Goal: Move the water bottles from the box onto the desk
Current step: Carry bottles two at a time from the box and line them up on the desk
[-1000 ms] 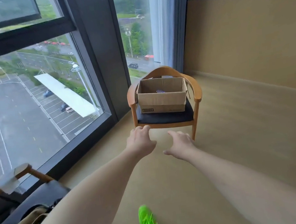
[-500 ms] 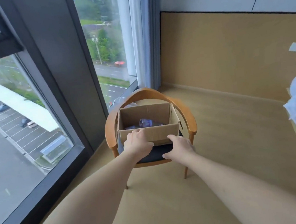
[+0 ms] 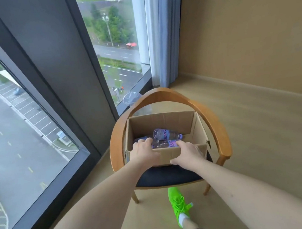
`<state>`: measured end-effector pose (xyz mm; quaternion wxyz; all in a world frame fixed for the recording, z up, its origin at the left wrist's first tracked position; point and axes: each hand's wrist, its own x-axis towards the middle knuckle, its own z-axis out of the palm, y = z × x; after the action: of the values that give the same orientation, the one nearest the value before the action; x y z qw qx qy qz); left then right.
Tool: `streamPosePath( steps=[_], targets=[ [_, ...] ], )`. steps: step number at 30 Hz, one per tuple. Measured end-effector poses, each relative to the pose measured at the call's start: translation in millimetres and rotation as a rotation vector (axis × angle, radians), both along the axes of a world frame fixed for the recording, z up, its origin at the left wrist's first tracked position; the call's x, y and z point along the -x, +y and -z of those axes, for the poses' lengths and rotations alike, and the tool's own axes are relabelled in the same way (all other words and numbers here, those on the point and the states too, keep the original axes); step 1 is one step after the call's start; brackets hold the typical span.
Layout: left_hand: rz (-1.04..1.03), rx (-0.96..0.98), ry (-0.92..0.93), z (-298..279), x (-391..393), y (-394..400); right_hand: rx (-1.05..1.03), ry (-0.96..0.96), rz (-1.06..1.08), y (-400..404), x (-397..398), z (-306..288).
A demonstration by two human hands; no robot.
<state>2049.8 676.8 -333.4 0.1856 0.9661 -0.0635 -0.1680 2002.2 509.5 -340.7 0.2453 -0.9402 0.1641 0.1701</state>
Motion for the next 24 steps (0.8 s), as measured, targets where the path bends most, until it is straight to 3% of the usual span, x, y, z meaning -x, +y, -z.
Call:
streamPosePath(
  steps=[11,19,24],
  targets=[
    [-0.12,-0.045,0.166,45.1,-158.4,-35.8,-0.105,0.242,0.015,-62.3,-170.6,55.0],
    [-0.134,-0.095,0.382,103.2,-182.2,-32.6,-0.107,0.487,-0.004,-59.5,-206.2,102.5],
    [-0.132,-0.114,0.482,143.1,-196.1,-27.0,-0.188,0.569,0.123,-53.4,-212.9,136.0]
  ],
)
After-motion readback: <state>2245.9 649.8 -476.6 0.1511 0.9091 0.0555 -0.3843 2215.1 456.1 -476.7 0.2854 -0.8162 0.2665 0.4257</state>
